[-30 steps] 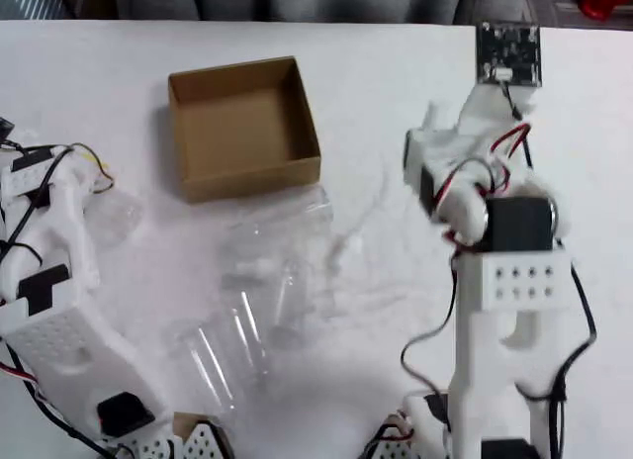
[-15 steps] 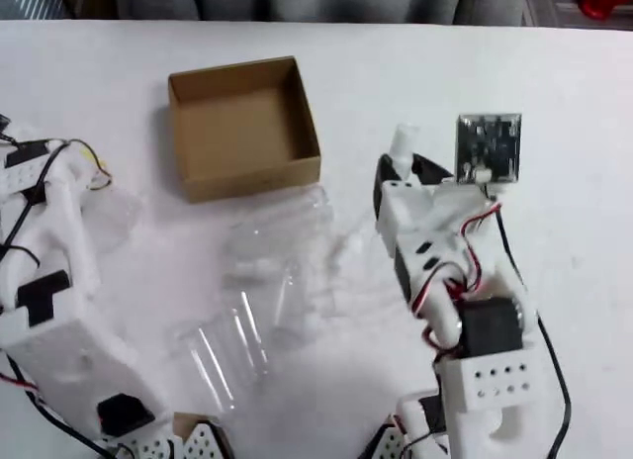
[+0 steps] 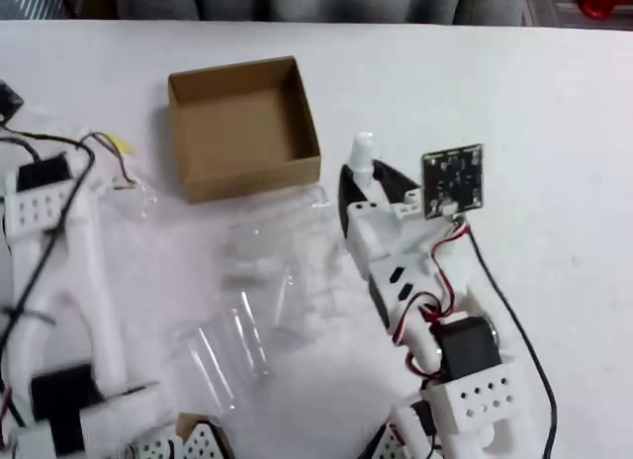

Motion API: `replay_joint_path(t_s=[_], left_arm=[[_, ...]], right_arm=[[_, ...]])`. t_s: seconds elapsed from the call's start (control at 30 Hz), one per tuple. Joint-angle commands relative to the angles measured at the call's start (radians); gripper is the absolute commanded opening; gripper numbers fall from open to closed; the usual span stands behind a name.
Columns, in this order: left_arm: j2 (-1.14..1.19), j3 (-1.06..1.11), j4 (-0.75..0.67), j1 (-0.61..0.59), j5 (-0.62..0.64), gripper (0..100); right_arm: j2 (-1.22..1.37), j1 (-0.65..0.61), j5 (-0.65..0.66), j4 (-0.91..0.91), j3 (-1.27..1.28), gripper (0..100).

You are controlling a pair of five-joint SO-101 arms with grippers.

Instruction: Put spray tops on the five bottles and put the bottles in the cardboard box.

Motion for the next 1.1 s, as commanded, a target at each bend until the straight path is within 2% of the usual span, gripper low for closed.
replay_joint_path(t_s=[0.0,0.17,0.3,0.43,0.53,0.77,0.93,1.07], left_arm=[[-0.26,0.061,0.003,0.067,-0.084,2],[-0.46,0.169,0.002,0.148,-0.13,2],[-0.593,0.256,-0.005,0.234,-0.226,2],[-0.73,0.385,-0.101,0.323,-0.354,2],[-0.828,0.494,-0.181,0.381,-0.407,2],[-0.975,0.6,-0.193,0.499,-0.489,3],[-1.067,0.701,-0.196,0.608,-0.655,3],[-1.15,0.767,-0.196,0.682,-0.724,2]], right_arm=[[-0.022,-0.047,-0.011,-0.024,-0.008,1.6],[-0.024,-0.062,-0.014,-0.024,-0.008,1.6],[-0.015,-0.054,-0.127,-0.073,-0.002,1.6],[-0.024,-0.054,-0.147,-0.242,0.091,1.6],[-0.024,-0.053,-0.15,-0.426,0.178,1.6],[-0.025,0.041,-0.158,-0.835,0.305,1.6],[-0.018,0.09,-0.163,-0.993,0.348,1.6],[-0.016,0.104,-0.284,-1.02,0.361,1.5]])
